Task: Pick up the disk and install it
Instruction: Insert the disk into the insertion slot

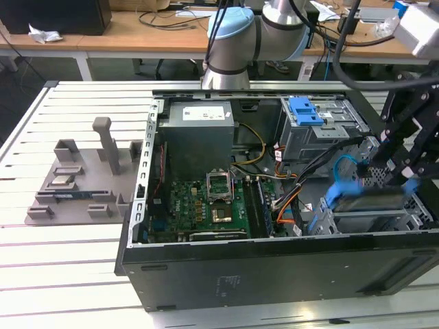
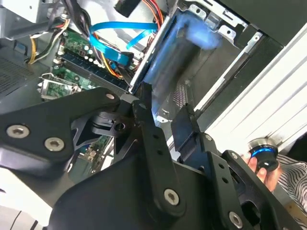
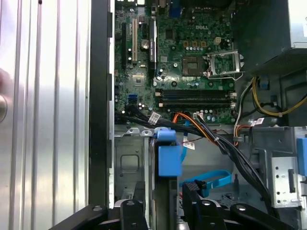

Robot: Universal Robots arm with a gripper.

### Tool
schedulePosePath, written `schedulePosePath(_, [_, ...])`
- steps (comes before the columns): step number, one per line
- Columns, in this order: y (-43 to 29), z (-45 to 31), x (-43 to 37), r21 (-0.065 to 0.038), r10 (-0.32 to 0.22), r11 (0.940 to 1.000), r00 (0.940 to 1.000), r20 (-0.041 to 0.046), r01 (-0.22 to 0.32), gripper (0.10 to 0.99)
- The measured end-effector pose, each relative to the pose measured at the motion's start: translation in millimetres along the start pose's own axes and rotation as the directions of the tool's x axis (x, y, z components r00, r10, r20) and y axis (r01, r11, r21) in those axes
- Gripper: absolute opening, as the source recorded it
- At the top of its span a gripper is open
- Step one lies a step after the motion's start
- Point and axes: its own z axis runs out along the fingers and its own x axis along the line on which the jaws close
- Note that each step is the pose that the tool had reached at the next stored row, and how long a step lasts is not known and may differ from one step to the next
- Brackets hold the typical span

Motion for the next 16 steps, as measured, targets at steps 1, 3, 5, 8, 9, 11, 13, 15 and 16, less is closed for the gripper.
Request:
schedulePosePath(1, [0.4, -3.1, -1.9, 0.000, 0.000, 1.0000, 1.0000, 0.0002, 0.000, 0.439])
schedulePosePath(3, [0.6, -4.8, -5.9, 0.000, 0.000, 1.0000, 1.0000, 0.0002, 0.000, 0.424])
schedulePosePath(5, [0.6, -4.8, -6.7, 0.000, -0.001, 1.0000, 1.0000, 0.0061, 0.001, 0.298])
schedulePosePath(8, [0.4, -4.7, -8.1, -0.001, -0.004, 1.0000, 0.9999, 0.0124, 0.004, 0.106])
schedulePosePath(9, [0.0, -4.6, -8.3, -0.001, -0.004, 1.0000, 0.9999, 0.0126, 0.004, 0.106])
schedulePosePath(11, [-0.3, -4.6, -8.4, -0.001, -0.004, 1.0000, 0.9999, 0.0126, 0.004, 0.106])
schedulePosePath(13, [-0.2, -4.6, -8.4, -0.001, -0.004, 1.0000, 0.9999, 0.0125, 0.004, 0.106])
schedulePosePath(15, [-0.3, -4.6, -8.4, -0.001, -0.004, 1.0000, 0.9999, 0.0126, 0.004, 0.106])
schedulePosePath(16, [-0.3, -4.6, -8.4, -0.001, -0.004, 1.0000, 0.9999, 0.0126, 0.004, 0.106])
